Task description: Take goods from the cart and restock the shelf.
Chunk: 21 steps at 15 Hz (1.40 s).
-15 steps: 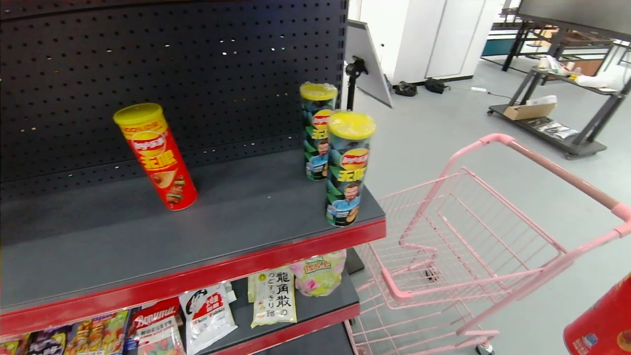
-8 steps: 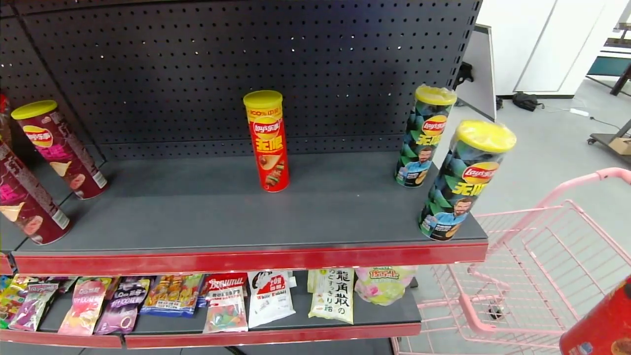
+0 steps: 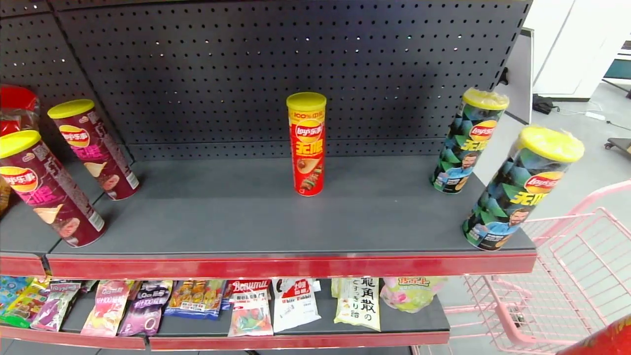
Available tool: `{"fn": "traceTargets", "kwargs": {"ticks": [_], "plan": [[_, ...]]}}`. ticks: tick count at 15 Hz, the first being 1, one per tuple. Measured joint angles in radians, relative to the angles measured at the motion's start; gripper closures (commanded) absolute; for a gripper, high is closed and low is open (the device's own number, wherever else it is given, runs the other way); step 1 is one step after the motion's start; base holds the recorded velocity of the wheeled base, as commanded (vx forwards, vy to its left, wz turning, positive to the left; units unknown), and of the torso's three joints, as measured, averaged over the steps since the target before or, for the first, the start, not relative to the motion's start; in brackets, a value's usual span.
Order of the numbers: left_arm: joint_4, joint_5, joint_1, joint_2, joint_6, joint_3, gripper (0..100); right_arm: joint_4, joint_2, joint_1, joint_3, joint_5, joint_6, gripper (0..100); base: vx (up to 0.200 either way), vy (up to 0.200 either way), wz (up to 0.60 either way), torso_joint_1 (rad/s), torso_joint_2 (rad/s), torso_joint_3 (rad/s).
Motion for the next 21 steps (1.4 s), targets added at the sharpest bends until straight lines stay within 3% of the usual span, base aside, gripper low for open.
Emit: {"fn": "traceTargets", "kwargs": {"ticks": [2, 8, 14, 19, 21], "plan": [[0.000, 0.000, 0.000, 0.000, 0.000, 0.000, 0, 0.000, -0.026, 0.001, 0.008, 0.004, 0.000, 100, 0.000, 0.000, 0.00, 0.000, 0.00, 0.000], [0.000, 0.000, 0.000, 0.000, 0.000, 0.000, 0, 0.001, -0.047, 0.002, -0.001, 0.079, 0.000, 100, 0.200, 0.000, 0.00, 0.006, 0.00, 0.004], [0.000, 0.000, 0.001, 0.000, 0.000, 0.000, 0, 0.001, -0.043, 0.002, -0.009, 0.241, -0.003, 100, 0.000, 0.000, 0.00, 0.000, 0.00, 0.000], [0.000, -0.017, -0.001, 0.010, 0.007, 0.000, 0, 0.000, -0.036, 0.006, -0.016, 0.296, -0.004, 100, 0.000, 0.000, 0.00, 0.000, 0.00, 0.000], [-0.013, -0.049, -0.002, 0.013, 0.007, -0.022, 0, 0.001, -0.028, 0.010, -0.013, 0.299, -0.004, 100, 0.000, 0.000, 0.00, 0.000, 0.00, 0.000]]}}
